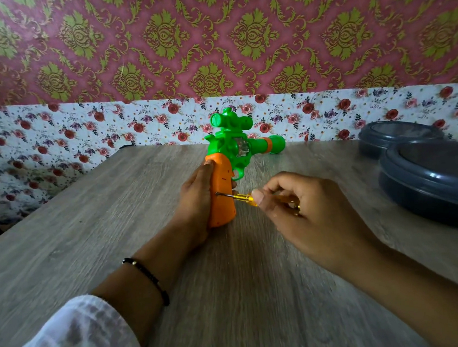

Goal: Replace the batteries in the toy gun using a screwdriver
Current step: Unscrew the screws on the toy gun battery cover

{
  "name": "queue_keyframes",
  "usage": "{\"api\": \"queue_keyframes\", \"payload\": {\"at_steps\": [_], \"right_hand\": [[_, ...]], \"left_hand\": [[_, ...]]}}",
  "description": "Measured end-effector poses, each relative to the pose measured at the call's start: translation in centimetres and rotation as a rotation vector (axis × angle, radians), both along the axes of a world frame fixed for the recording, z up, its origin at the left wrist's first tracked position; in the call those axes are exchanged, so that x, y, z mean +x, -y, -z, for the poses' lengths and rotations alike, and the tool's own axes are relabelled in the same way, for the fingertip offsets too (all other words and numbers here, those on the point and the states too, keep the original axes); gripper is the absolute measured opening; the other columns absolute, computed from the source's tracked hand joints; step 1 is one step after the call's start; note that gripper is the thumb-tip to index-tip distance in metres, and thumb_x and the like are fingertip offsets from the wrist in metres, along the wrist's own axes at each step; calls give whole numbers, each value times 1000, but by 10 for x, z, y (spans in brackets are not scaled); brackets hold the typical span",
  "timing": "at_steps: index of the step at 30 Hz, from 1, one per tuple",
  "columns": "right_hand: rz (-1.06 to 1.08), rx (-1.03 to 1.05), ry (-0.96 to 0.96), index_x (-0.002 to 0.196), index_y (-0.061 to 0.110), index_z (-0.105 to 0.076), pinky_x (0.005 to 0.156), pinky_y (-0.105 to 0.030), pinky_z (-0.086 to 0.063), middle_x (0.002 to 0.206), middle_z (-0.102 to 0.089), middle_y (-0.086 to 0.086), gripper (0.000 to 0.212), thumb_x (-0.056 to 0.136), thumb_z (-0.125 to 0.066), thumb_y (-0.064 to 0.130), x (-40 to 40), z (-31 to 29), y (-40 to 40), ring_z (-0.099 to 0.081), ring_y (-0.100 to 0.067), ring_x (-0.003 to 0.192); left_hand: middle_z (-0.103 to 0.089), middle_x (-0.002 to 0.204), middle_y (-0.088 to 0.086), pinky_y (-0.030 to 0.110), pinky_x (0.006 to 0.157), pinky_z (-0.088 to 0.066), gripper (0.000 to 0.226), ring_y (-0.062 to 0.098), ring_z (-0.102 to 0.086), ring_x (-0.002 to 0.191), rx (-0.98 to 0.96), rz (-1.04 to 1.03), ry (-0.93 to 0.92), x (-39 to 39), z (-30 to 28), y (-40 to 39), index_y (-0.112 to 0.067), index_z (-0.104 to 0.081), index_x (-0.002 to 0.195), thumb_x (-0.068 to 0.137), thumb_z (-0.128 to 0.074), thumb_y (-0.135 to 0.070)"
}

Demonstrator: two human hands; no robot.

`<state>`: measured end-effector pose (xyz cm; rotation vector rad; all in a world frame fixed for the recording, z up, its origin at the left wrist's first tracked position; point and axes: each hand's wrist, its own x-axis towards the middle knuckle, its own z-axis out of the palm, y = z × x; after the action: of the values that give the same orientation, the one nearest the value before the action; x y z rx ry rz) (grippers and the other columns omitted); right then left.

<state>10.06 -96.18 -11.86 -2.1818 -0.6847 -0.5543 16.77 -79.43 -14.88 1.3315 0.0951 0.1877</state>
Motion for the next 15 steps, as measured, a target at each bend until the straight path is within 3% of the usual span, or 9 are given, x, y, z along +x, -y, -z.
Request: {"api": "queue_keyframes", "payload": {"at_steps": [2,7,10,13,15], "right_hand": [[11,-34,11,67,20,-57,48,-40,-47,50,-54,1,37,89,-50,49,0,0,0,-53,-15,47],[26,-107,68,85,24,-63,52,-33,-47,64,-59,10,5,83,-66,29,1,-2,2,-54,-8,56],[-9,-68,83,90,28,-67,59,-30,-50,80,-63,13,14,76,-66,26,1,-4,2,-58,-5,68],[-63,7,31,90,27,-70,65,-11,-44,89,-64,13,20,73,-73,17,2,-4,1,-59,-1,77],[-86,65,-27,90,25,-70,66,-6,-41,90,-65,12,22,74,-75,11,2,-3,0,-59,1,77]], "left_hand": [[-68,96,13,27,61,-50,41,17,-65,72,6,1,10,0,0,0,-15,-52,127,99,-36,-41],[-69,98,13,29,64,-50,45,19,-66,76,15,5,-8,0,0,-1,-15,-52,130,99,-36,-44],[-69,97,10,28,62,-48,44,17,-66,76,33,9,-10,0,0,-1,-18,-51,129,99,-36,-44],[-69,101,14,30,66,-50,45,20,-66,80,48,12,-9,-2,0,0,-17,-52,129,98,-36,-45],[-69,102,16,29,64,-50,45,21,-66,78,41,7,-12,-1,0,0,-16,-52,129,98,-38,-45]]}}
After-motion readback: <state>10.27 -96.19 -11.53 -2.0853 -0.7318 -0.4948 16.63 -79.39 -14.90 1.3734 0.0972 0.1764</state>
